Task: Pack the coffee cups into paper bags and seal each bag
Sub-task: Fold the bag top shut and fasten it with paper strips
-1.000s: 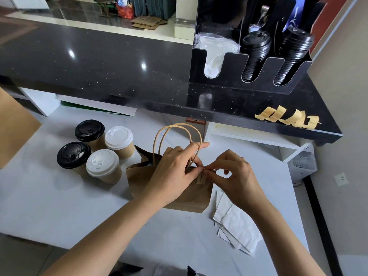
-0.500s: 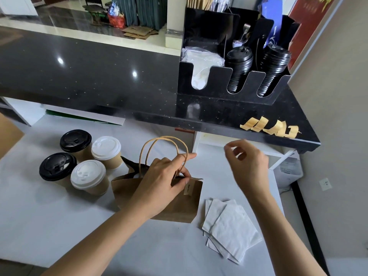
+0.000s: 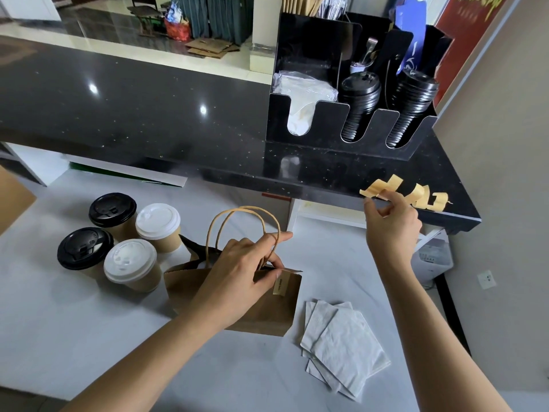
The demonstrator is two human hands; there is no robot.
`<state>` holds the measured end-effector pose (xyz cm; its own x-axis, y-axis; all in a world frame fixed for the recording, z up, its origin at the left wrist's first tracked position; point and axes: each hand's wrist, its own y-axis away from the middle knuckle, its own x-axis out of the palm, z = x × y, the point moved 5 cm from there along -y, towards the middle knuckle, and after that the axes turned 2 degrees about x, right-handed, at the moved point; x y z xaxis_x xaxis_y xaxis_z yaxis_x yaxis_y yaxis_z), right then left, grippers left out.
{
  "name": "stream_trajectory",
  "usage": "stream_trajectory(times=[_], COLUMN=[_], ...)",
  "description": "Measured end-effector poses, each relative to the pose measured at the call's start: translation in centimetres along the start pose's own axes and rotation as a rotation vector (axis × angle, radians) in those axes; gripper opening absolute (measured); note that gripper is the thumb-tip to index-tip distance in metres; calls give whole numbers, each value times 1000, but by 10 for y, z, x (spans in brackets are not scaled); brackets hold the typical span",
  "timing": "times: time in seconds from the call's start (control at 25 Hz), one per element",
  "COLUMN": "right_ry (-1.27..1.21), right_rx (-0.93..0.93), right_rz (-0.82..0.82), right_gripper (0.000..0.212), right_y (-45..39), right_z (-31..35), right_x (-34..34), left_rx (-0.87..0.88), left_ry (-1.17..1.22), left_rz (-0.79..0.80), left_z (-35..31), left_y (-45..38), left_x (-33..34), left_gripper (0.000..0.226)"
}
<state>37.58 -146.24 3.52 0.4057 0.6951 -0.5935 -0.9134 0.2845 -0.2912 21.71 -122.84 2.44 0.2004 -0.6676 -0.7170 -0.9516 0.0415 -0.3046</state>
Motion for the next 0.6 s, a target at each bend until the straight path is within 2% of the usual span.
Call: stream_trajectory(times=[0.12,0.32,0.6], right_ry=[-46,-55,-173], right_rx=[24,29,-114], right_rz=[-2,4,-28], right_gripper=[4,10,14], right_y=[-6,-17,-10], right_z=[1,-4,15], right_x=[1,3,-2], left_rx=[1,3,4], left_ry=[-1,2,1], left_rz=[4,9,4], left_z=[1,2,4], left_y=[0,-2,-2], left_x=[1,2,3], left_gripper=[58,58,60])
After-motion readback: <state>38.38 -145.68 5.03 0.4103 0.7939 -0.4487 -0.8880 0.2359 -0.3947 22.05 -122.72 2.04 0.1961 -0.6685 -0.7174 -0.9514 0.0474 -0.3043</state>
